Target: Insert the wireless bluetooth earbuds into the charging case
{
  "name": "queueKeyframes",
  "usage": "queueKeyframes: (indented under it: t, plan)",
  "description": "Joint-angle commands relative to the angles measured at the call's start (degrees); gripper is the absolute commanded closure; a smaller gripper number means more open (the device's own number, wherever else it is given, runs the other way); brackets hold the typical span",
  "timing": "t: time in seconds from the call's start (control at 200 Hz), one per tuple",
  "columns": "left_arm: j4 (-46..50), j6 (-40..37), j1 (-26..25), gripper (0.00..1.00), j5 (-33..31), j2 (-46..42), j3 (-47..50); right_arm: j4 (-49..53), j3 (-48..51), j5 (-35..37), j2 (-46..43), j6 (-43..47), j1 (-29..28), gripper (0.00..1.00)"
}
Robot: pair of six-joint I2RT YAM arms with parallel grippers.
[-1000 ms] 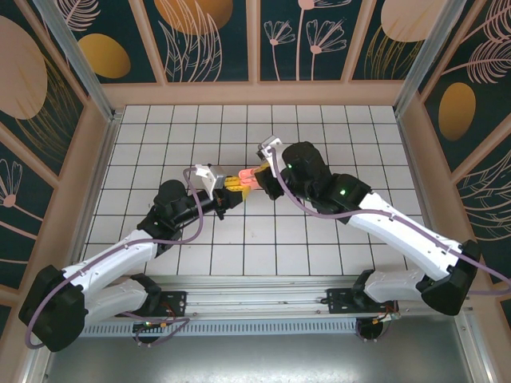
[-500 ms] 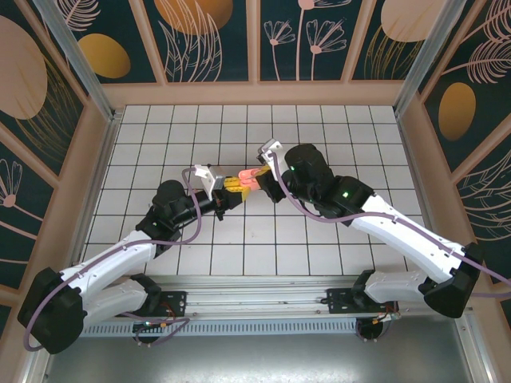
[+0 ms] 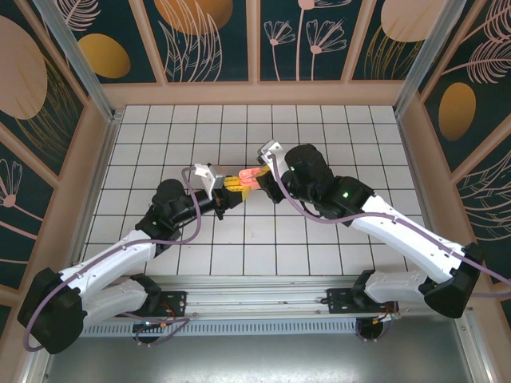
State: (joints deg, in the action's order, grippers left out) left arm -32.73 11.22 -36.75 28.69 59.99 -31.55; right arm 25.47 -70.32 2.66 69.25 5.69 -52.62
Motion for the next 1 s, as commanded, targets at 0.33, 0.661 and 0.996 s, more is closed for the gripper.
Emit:
queueKeyframes:
  t: [0.33, 0.661, 0.996]
  plan:
    - [-0.9, -0.8, -0.2, 0.86, 0.5, -0.6, -2.6, 2.2, 1.1, -6.1, -0.7, 0.2, -0.5, 0.83]
    - [-0.3, -1.2, -0.3, 0.85, 0.1, -0.6, -3.0, 2.5, 0.9, -7.1, -0.5, -0.2, -0.5, 0.74]
    - [0.1, -1.5, -0.3, 0.85, -0.1, -0.4, -3.2, 2.6, 0.3, -7.6, -0.9, -0.7, -0.5, 0.74]
